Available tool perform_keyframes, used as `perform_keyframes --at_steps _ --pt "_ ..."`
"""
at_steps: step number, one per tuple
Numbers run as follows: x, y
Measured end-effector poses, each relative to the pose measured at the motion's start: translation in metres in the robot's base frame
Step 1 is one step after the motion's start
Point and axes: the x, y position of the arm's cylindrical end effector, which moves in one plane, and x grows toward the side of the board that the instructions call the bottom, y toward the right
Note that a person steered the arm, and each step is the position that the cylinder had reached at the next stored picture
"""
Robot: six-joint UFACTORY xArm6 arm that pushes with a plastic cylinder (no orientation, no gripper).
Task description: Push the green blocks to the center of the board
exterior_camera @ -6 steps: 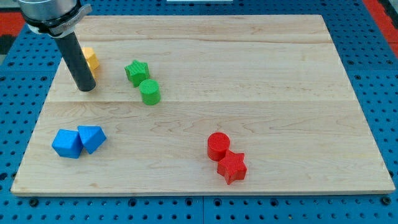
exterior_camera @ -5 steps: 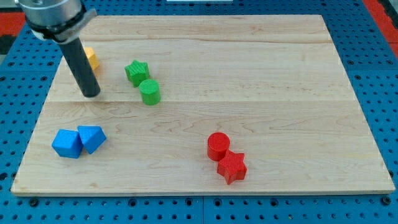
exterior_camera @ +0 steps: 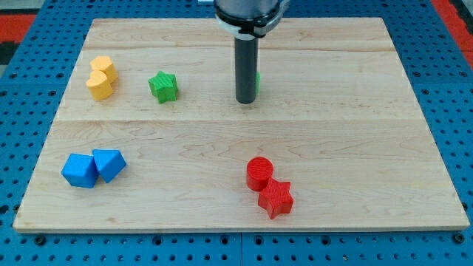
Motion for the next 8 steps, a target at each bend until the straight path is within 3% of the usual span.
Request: perform_keyframes --at_steps 1,2,3,5,6,7,8 --pt "0.045 -0.077" --pt "0.035 -0.156" --pt "-0.019 -0.152" --pt "-0.031 -0.12" --pt "-0.031 -0.154" --pt "-0.051 -0.147" --pt "-0.052 -0.096"
